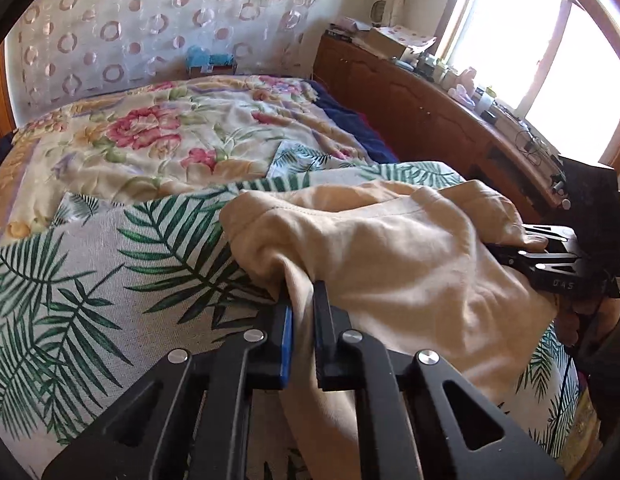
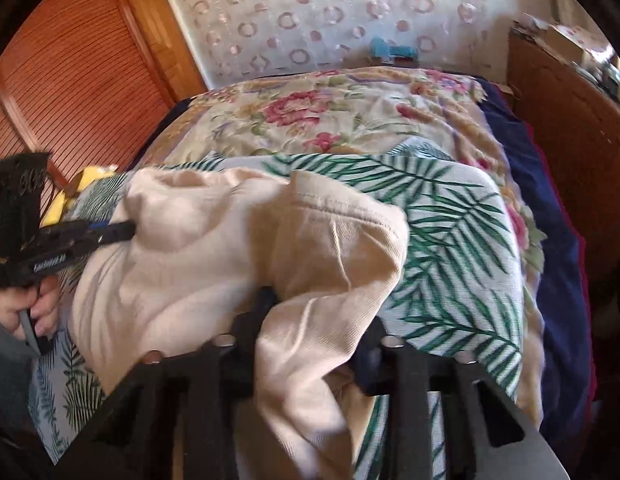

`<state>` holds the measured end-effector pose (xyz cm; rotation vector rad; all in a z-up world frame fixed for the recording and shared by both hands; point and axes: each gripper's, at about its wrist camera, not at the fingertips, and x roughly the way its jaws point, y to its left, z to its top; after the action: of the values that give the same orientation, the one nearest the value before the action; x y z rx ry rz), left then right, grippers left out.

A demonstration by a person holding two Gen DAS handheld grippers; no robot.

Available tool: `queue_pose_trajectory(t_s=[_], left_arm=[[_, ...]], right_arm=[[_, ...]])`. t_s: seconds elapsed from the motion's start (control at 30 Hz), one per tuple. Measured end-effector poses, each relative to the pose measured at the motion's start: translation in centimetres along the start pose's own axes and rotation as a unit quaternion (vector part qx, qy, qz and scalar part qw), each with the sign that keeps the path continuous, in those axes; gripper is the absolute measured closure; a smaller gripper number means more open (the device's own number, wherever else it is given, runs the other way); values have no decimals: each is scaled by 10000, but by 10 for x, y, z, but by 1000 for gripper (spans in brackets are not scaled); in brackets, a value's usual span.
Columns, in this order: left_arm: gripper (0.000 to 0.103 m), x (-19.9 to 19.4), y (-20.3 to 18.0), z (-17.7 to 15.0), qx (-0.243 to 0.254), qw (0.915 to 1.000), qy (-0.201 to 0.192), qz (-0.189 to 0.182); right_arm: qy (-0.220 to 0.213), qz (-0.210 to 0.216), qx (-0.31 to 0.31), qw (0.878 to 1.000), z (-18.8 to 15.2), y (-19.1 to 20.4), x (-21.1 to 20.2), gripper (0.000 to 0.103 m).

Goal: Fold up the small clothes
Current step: 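Grasp the folded shirt with the left gripper while the right gripper grasps it too, lift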

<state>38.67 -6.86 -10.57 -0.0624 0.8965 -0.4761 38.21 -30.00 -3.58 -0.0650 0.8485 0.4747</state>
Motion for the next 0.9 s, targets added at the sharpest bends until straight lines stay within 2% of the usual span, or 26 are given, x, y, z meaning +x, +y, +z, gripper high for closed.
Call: queue_pose_trajectory(t_s=[0.1,0.23,0.37,0.43,0.57,0.73,0.9], left_arm=[[94,-27,-9,4,94,9995,-298,-96],[94,-70,-18,0,271,9969,-715,-167],[94,-117,-12,-9,250,9930,-1151,-58],[94,-139,1,-16,149,9909,-1336,12],[94,-174,43,-36,-182,9862,-1576,470],[95,-198,102,-68,-692,9786,-1664,996],[95,-215,155,-111,-1339,9672,-1726,1292]], right_arm=[[26,-173,-230,9996,3,6,-6,82],[-315,-388,-548,9972,10,29,-22,84],[-681,-313,-784,9941,22,62,-36,85],[-775,-210,-970,9920,30,83,-37,85],[-844,43,-1319,9877,53,132,-20,85],[-892,235,-1958,9763,89,206,15,85],[-897,355,-2578,9614,125,275,63,85]])
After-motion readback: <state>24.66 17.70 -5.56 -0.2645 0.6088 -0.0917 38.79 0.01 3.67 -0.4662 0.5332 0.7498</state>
